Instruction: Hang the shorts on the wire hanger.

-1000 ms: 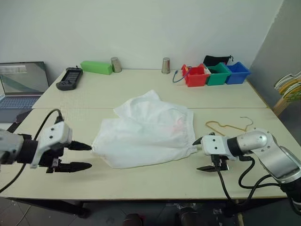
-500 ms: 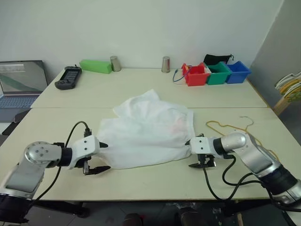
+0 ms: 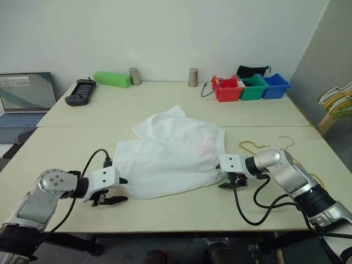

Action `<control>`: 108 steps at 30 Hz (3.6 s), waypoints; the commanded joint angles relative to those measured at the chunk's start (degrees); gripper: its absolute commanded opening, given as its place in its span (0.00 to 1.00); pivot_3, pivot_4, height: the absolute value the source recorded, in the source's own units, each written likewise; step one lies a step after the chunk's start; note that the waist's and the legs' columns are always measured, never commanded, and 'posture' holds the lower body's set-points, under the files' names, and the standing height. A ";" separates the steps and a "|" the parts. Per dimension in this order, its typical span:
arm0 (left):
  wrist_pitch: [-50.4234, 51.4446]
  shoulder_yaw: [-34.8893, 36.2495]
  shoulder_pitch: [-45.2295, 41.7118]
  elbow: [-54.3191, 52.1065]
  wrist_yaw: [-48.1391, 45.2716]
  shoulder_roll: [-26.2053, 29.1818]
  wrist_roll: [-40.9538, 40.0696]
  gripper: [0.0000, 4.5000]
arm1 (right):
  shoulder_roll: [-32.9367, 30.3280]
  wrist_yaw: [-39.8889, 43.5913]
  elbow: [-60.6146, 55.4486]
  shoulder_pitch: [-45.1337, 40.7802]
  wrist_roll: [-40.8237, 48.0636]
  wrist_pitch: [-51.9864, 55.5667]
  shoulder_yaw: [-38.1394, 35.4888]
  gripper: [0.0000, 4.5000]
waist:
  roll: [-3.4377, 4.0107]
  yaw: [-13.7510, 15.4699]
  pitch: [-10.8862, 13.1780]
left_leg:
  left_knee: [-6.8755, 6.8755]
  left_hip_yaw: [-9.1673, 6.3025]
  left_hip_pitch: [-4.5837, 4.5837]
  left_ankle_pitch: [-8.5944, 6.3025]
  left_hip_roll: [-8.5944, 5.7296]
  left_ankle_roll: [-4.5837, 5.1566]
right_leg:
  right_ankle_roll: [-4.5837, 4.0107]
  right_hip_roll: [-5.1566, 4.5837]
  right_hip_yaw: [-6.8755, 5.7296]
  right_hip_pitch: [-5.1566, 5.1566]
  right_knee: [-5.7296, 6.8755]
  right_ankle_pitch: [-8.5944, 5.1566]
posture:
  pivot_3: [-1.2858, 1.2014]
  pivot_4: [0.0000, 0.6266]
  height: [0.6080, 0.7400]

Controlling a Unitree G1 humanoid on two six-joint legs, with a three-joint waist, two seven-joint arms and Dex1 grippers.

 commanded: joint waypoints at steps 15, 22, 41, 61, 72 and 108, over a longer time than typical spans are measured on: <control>16.76 6.22 10.09 -20.79 -8.81 8.14 -13.39 0.00 | -15.50 15.03 -25.91 9.01 12.20 12.21 -5.41 0.00 | 0.02 0.66 0.02 | -0.11 -0.06 -0.60 -0.04 0.03 0.00 | 0.25 0.00 -0.08 -0.53 -0.05 0.10 | 0.53 0.09 1.00; 26.19 7.84 14.86 -27.55 -16.31 14.77 -21.01 0.00 | -18.60 18.10 -24.77 7.19 15.70 15.37 -3.17 0.00 | 0.10 0.16 0.14 | -0.15 -0.02 -0.13 -0.13 0.08 0.12 | -0.20 0.00 -0.14 -0.35 -0.03 -0.34 | 0.52 0.07 1.00; -12.05 -10.35 -85.90 65.79 68.30 -1.92 26.32 0.00 | 20.32 -64.99 70.06 -62.31 -8.01 -28.01 -7.61 0.00 | -0.73 -2.93 0.05 | -0.47 0.52 -3.67 1.42 -0.27 -1.09 | -0.33 -0.88 -0.71 -5.28 0.73 1.69 | 0.54 0.01 1.00; 11.79 15.71 28.54 -17.78 3.41 18.42 -4.13 0.00 | 14.57 2.16 30.96 -14.94 -8.12 -23.35 2.96 0.00 | -0.90 2.93 0.56 | -1.01 0.78 -0.04 1.36 0.01 -0.50 | -0.96 -0.28 -0.96 -1.80 0.69 1.43 | 0.59 0.10 1.00; 10.78 12.14 25.07 -21.49 -1.34 17.74 -5.65 0.00 | -5.10 16.69 -10.01 4.31 -1.13 -0.29 0.06 0.00 | -1.13 4.88 0.02 | -0.98 0.63 -0.13 1.01 0.00 -0.33 | -0.89 0.17 -0.40 -1.49 0.33 1.03 | 0.55 0.08 1.00; -9.17 -16.25 -89.04 68.89 59.10 -8.25 28.57 0.46 | 11.16 -61.68 70.04 -63.76 -8.34 -25.43 -6.46 0.00 | -0.80 -3.07 -0.80 | -0.22 0.64 -3.26 1.09 -0.14 -0.70 | -0.54 -0.30 -0.41 -4.48 0.21 1.92 | 0.52 0.00 1.00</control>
